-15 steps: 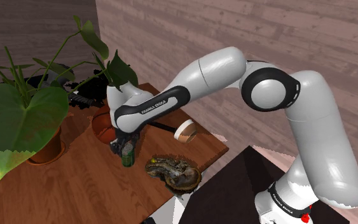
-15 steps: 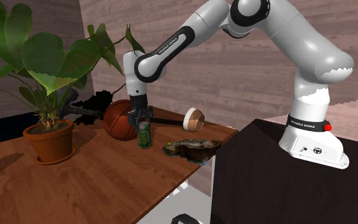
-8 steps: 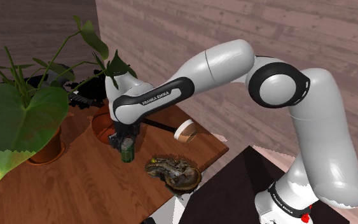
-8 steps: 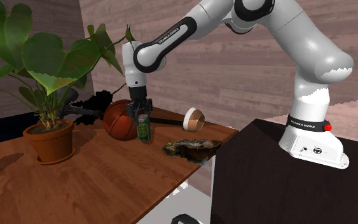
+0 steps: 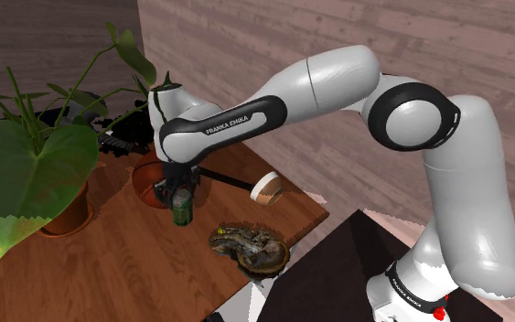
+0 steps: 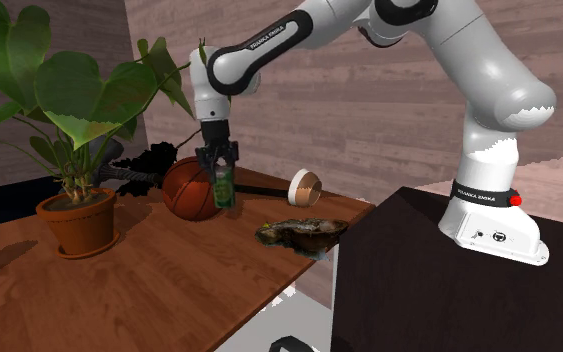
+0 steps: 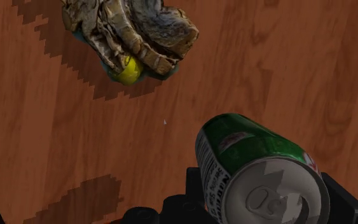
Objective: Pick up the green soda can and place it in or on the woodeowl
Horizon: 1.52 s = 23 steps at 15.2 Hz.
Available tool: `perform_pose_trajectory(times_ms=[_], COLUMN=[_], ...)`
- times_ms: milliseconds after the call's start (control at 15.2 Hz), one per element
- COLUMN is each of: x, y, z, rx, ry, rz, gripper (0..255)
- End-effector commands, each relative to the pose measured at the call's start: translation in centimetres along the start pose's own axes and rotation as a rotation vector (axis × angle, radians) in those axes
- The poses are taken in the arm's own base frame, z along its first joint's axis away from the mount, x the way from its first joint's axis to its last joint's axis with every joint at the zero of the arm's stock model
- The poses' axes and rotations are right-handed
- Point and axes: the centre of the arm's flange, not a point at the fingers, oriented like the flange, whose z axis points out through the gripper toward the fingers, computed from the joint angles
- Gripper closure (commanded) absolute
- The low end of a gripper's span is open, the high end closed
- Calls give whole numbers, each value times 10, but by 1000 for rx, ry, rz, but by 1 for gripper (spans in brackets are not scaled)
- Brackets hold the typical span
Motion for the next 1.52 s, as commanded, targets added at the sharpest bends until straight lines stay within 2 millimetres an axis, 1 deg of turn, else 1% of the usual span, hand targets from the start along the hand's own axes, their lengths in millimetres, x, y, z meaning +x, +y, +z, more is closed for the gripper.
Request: perform_pose_trajectory(times_ms=[0,330,1386,1452], x=[-2,-5,-180,-188], y=[0,0,117,122], z=[-11,-37,-53,-53], rx=[0,0,0,0], ry=[0,0,0,0], rz=[0,0,0,0], gripper=[255,255,255,255])
